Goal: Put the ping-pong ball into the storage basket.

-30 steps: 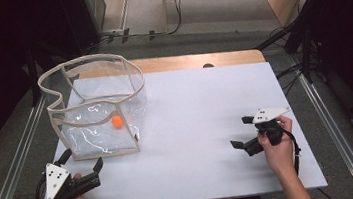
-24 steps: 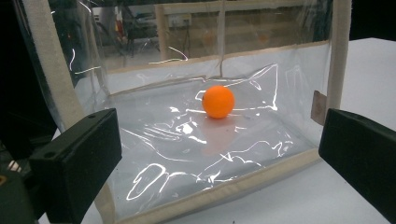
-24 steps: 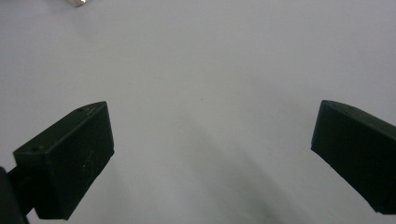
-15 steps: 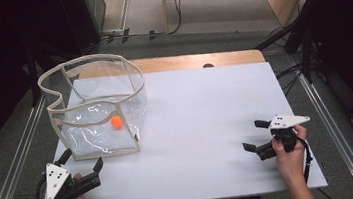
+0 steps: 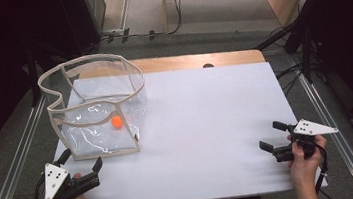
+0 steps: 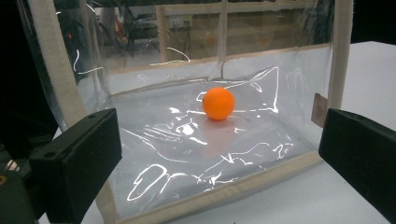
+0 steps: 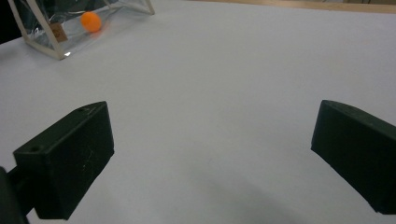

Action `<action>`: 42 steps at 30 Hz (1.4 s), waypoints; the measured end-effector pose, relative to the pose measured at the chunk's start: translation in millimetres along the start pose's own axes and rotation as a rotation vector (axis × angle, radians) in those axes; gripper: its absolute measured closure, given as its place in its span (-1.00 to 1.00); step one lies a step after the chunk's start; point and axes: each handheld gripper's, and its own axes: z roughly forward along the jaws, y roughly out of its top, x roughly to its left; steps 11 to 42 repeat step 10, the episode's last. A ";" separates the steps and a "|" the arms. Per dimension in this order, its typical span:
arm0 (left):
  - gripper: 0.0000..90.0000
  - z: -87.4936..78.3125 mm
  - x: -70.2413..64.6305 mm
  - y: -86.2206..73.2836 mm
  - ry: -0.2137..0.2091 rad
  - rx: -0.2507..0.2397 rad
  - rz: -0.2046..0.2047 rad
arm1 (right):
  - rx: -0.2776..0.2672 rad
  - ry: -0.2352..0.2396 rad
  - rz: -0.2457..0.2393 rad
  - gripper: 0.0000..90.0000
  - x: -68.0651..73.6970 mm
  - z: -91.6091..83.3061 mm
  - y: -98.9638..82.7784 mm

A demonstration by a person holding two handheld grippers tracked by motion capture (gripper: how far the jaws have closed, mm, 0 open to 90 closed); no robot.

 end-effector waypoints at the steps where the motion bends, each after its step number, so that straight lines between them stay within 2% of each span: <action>1: -1.00 0.0 0.0 0.0 0.000 0.000 0.000 | -0.005 -0.017 0.001 -1.00 -1.2 -1.8 -1.6; 4: -1.00 0.0 0.0 0.0 0.000 0.001 0.002 | -0.031 -0.028 0.025 -1.00 -4.3 -5.9 -4.5; 8: -1.00 0.1 0.1 0.0 0.000 0.000 0.000 | -0.043 -0.047 0.026 -1.00 -5.3 -7.9 -5.2; 42: -1.00 0.3 0.0 0.0 0.002 0.001 0.000 | -0.040 -0.049 0.026 -1.00 -5.4 -7.5 -5.2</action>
